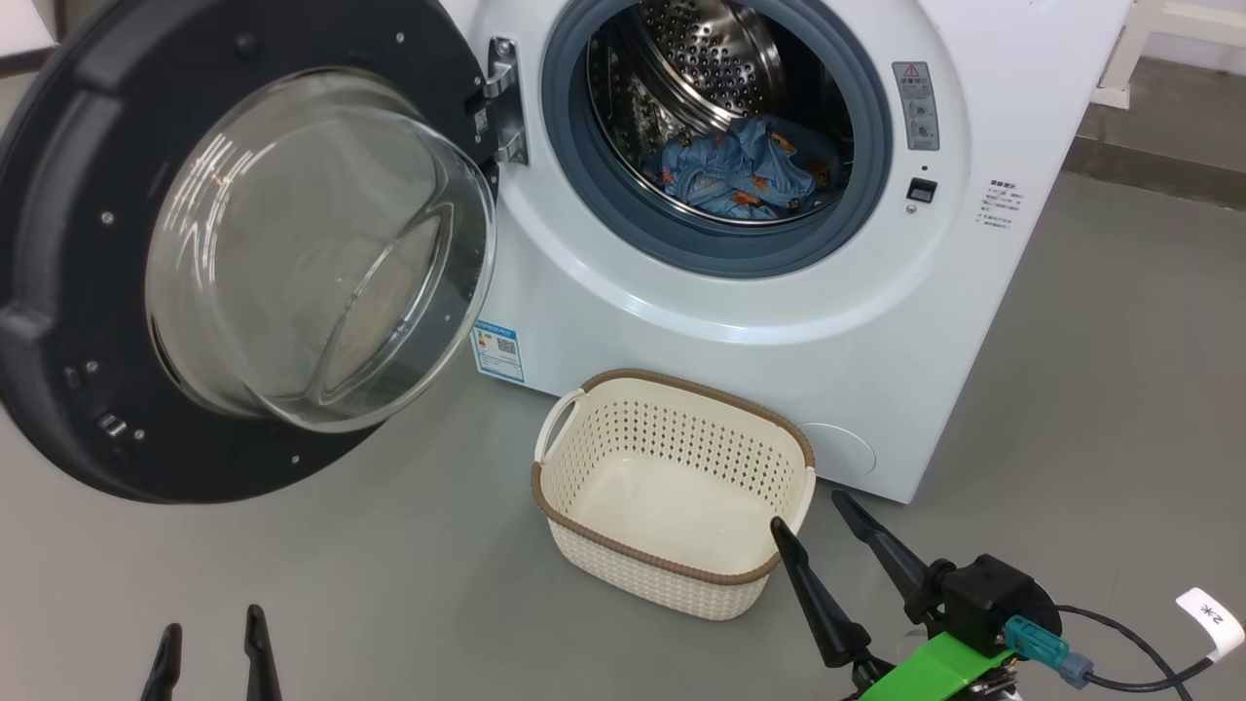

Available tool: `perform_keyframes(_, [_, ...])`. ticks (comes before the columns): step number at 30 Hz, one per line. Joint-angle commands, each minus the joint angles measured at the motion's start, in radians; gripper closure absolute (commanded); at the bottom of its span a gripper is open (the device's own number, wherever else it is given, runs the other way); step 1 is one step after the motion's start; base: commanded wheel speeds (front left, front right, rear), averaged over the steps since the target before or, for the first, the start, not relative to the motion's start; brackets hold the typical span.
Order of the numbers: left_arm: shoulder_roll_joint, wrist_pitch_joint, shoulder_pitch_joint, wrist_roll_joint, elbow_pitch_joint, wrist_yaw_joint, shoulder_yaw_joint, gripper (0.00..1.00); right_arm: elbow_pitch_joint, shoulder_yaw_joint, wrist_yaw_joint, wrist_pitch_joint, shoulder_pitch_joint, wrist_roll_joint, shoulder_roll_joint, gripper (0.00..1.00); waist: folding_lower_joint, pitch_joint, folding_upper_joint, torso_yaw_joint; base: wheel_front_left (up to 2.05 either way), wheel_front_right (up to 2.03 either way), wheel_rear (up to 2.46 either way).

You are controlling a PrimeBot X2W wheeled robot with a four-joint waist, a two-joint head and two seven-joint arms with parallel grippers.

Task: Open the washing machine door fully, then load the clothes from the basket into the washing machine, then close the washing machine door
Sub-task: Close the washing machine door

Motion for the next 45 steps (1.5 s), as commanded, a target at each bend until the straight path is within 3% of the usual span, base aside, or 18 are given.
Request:
perform_keyframes(1, [0.005,-0.006,-0.018,-0.012,-0.026,0.006,0.031,0.0,-0.021,0.018,0.002,-0.005,-0.033,0.008,-0.001,0.0,0.0,-0.001,0.0,0.0,0.0,0.0,0.0])
perform_keyframes(24, [0.005,-0.006,-0.02,-0.018,-0.022,0.009,0.033,0.0,-0.02,0.008,0.002,-0.005,-0.025,-0.002,0.004,0.0,0.0,0.001,0.0,0.0,0.0,0.0,0.0])
perform_keyframes(25, [0.005,-0.006,-0.02,-0.019,-0.022,0.007,0.032,0.04,-0.02,0.008,0.002,-0.005,-0.024,-0.002,0.004,0.0,0.0,0.001,0.0,0.0,0.0,0.0,0.0])
perform_keyframes(26, [0.005,-0.006,-0.021,-0.02,-0.022,0.004,0.032,0.58,-0.021,0.007,0.002,-0.005,-0.024,-0.002,0.005,0.0,0.0,0.0,0.0,0.0,0.0,0.0,0.0])
perform_keyframes(27, [0.005,-0.006,-0.021,-0.02,-0.024,0.001,0.031,1.0,-0.021,0.006,0.002,-0.005,-0.023,-0.002,0.005,0.0,0.0,0.0,0.0,-0.001,0.0,0.0,0.0])
perform_keyframes(35, [0.005,-0.006,-0.029,-0.047,-0.057,0.003,0.05,1.0,-0.029,-0.006,0.002,-0.005,0.004,-0.008,-0.002,0.0,0.0,0.005,0.0,0.0,0.0,0.0,0.0])
perform_keyframes(45, [0.007,-0.006,-0.099,-0.049,-0.129,-0.038,0.186,1.0,-0.061,-0.02,0.002,-0.005,0.046,-0.035,-0.058,0.0,0.0,0.08,0.0,0.0,0.0,0.0,0.0])
